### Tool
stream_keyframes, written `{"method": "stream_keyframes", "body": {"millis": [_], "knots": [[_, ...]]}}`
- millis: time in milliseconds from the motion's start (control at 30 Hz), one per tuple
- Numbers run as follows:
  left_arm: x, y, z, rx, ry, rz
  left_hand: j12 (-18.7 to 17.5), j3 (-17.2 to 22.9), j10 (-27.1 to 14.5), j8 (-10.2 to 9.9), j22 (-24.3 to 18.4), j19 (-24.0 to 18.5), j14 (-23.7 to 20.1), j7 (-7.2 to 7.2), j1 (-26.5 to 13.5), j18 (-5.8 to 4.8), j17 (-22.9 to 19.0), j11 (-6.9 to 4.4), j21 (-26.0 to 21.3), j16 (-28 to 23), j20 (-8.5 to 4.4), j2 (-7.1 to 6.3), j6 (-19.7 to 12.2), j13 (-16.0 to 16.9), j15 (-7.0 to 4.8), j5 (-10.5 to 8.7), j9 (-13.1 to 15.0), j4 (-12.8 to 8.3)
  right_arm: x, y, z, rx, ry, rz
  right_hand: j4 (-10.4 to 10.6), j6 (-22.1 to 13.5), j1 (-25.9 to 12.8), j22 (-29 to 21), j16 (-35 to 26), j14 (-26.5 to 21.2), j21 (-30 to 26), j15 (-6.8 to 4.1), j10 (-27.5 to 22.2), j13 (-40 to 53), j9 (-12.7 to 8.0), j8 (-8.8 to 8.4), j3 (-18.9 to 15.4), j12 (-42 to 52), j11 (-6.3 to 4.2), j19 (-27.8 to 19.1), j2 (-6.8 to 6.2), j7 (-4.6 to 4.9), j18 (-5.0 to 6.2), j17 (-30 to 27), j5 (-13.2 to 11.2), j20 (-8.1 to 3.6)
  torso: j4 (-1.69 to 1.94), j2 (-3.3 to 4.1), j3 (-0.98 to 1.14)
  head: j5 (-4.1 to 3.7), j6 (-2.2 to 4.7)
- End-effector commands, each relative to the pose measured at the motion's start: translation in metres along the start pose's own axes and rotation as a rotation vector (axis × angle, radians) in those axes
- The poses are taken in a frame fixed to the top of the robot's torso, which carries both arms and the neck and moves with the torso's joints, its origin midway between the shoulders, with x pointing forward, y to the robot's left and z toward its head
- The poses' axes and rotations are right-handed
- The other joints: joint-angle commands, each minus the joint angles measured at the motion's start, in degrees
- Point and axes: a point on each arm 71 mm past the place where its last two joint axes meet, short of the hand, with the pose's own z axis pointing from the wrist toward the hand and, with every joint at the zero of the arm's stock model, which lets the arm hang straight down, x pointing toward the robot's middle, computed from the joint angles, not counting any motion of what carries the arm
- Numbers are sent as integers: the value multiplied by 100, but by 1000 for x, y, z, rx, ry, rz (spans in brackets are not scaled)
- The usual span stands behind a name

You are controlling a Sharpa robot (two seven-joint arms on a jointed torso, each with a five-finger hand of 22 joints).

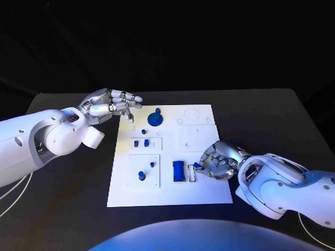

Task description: Assemble the parts on the task board

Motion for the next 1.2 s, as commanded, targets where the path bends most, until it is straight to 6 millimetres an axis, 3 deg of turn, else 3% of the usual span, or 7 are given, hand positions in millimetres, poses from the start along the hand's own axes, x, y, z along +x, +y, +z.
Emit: {"method": "stream_keyframes", "body": {"millis": [33, 333, 1033, 1167, 1200], "knots": [[3, -1, 1, 5, 22, -8, 33, -27, -21, 4, -5, 44, -33, -4, -23, 35, 3, -6, -39, 23, -7, 7, -32, 8, 13, 4, -3, -2, 10, -3, 2, 37, 52, 39, -304, 44, -176, 1081, 28, 573, 31, -32, 482, 1275, 253, 36, 363, 31, -14, 131, -2, -35, -76, 1334, -15, -20, 2, 7, 3, 13, -6], [3, -1, 0, 3, 23, -8, 33, -27, -21, 4, -5, 44, -33, -4, -23, 35, 3, -6, -39, 23, -7, 7, -32, 8, 13, 4, -3, -2, 22, -3, 8, 53, 74, 52, -186, 139, -567, 1101, 49, 586, 119, -45, 538, 1373, 260, 79, 176, 214, -30, 159, 47, -54, -90, 1397, -28, -30, -7, 3, 10, 37, -12], [3, 0, 0, -4, 26, -7, 45, -31, -37, 4, -20, 60, -35, -1, -7, 34, 2, -4, -57, 24, -9, 12, -39, 7, 13, 5, -5, 0, 24, 0, 9, 48, 73, 52, -60, 237, -844, 1111, 62, 593, 163, -61, 548, 1390, 241, 125, 30, 243, -50, 174, 117, -80, -97, 1434, -26, -43, -6, 1, 6, 45, -32], [3, 0, -1, -5, 26, -7, 46, -33, -39, 4, -22, 62, -35, 0, -9, 33, 2, -3, -60, 24, -9, 12, -39, 7, 13, 5, -6, 3, 23, 0, 9, 46, 70, 48, 34, 250, -1010, 1113, 63, 594, 174, -64, 550, 1393, 229, 134, -71, 247, -51, 177, 117, -79, -99, 1439, -27, -48, -6, 2, 5, 42, -33], [3, 0, -1, -5, 26, -7, 46, -33, -39, 4, -22, 62, -35, 0, -9, 33, 2, -3, -60, 24, -9, 12, -39, 7, 13, 5, -6, 3, 23, 0, 9, 45, 69, 47, 58, 270, -1219, 1112, 64, 595, 174, -58, 552, 1397, 222, 146, -232, 254, -44, 177, 80, -70, -100, 1442, -42, -47, -5, 3, 5, 39, -32]]}}
